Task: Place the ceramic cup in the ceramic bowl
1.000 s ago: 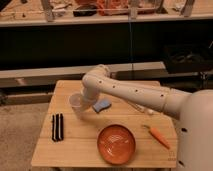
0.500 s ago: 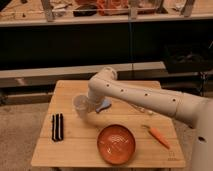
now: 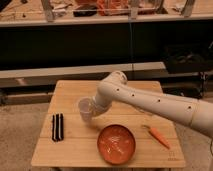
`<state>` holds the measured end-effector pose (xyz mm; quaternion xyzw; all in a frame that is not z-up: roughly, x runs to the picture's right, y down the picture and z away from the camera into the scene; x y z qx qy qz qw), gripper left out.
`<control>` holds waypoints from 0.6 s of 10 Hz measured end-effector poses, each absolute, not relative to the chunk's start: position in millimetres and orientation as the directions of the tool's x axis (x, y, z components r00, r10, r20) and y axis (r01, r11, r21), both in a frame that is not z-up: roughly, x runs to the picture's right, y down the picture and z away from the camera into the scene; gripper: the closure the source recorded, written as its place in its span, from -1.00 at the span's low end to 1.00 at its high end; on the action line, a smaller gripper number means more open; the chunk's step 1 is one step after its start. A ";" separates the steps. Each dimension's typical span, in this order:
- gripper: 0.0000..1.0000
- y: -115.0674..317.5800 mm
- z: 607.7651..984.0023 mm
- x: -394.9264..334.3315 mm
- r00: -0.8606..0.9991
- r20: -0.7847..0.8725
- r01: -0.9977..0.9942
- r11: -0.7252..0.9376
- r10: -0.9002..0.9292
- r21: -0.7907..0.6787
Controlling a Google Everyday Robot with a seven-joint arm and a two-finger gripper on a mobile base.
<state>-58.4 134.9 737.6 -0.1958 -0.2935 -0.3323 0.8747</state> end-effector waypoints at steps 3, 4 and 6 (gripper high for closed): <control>0.99 142.9 725.3 -33.5 0.631 0.646 0.665 0.728 -0.429 -0.165; 0.99 144.4 721.6 -30.3 0.642 0.646 0.651 0.738 -0.412 -0.176; 0.99 149.9 710.3 -11.9 0.683 0.638 0.601 0.769 -0.355 -0.215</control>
